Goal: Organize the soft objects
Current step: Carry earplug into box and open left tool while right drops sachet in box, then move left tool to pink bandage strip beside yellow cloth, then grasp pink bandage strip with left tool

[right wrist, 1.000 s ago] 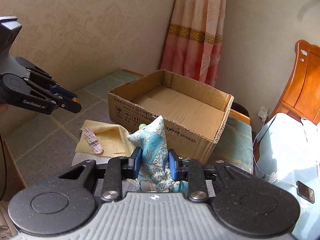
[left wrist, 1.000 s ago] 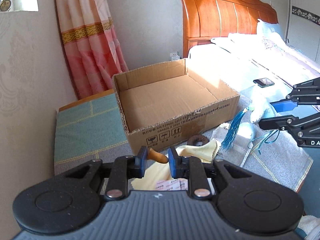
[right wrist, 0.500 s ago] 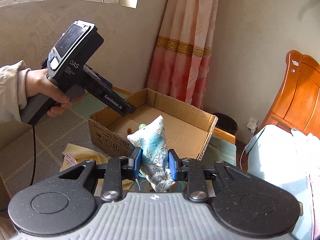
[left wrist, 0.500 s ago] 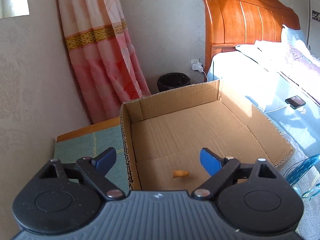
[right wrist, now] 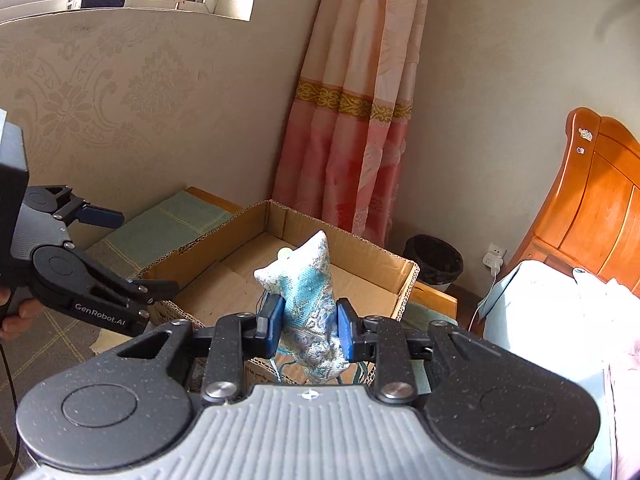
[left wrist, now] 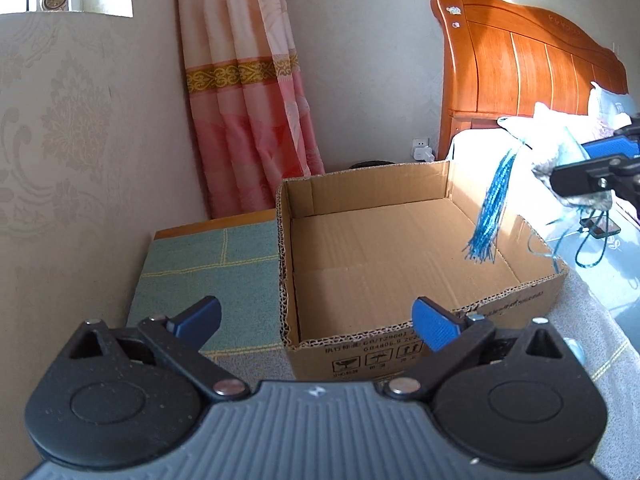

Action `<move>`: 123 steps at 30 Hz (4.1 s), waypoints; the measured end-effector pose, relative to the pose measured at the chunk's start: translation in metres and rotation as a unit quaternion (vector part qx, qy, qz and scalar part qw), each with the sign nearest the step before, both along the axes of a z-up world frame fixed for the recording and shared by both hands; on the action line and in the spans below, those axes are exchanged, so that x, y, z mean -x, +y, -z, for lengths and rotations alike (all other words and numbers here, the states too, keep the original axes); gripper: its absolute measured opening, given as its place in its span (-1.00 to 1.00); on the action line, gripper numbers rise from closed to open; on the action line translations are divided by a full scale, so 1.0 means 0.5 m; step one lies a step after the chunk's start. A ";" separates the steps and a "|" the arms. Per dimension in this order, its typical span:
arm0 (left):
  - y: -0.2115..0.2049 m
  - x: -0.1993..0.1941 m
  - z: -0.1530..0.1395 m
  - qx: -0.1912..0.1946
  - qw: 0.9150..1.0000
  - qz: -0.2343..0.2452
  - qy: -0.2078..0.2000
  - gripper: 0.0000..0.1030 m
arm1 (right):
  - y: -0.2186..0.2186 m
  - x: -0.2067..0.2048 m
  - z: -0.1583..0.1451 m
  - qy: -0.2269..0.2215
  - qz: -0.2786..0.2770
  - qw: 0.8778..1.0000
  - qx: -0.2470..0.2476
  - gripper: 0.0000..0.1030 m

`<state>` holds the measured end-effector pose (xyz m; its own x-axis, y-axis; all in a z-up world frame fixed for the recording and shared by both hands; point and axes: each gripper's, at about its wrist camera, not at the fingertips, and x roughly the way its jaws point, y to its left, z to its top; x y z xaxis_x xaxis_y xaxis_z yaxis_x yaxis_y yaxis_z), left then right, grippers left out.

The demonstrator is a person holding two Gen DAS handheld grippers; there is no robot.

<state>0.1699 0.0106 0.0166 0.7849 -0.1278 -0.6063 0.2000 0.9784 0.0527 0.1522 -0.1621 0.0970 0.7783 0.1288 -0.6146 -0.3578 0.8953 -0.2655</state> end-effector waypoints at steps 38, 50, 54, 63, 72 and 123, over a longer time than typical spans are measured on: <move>0.132 0.145 0.047 0.019 0.994 -0.102 0.019 0.98 | 0.099 -0.151 0.017 0.036 0.053 0.998 -0.012 1.00; 0.061 0.135 0.072 0.006 0.997 -0.063 0.053 0.98 | -0.006 0.023 0.126 0.056 0.135 0.989 -0.021 1.00; 0.034 0.116 0.087 0.000 0.996 -0.064 0.069 0.98 | -0.030 0.077 0.168 0.057 0.148 0.987 -0.014 1.00; 0.001 0.063 0.139 -0.021 0.987 -0.103 0.122 0.98 | -0.059 0.123 0.186 0.046 0.144 0.988 -0.022 1.00; 0.033 0.100 0.144 -0.040 0.981 -0.110 0.157 0.98 | -0.074 0.134 0.185 0.041 0.136 0.989 -0.031 1.00; 0.125 0.160 0.159 -0.045 0.973 -0.144 0.172 0.98 | -0.079 0.166 0.191 0.041 0.122 0.991 -0.025 1.00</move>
<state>0.0900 0.0731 -0.0629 0.5284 0.1325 -0.8386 -0.0601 0.9911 0.1187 0.0692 -0.2014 0.0015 0.7379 -0.0251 -0.6744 -0.1471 0.9693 -0.1970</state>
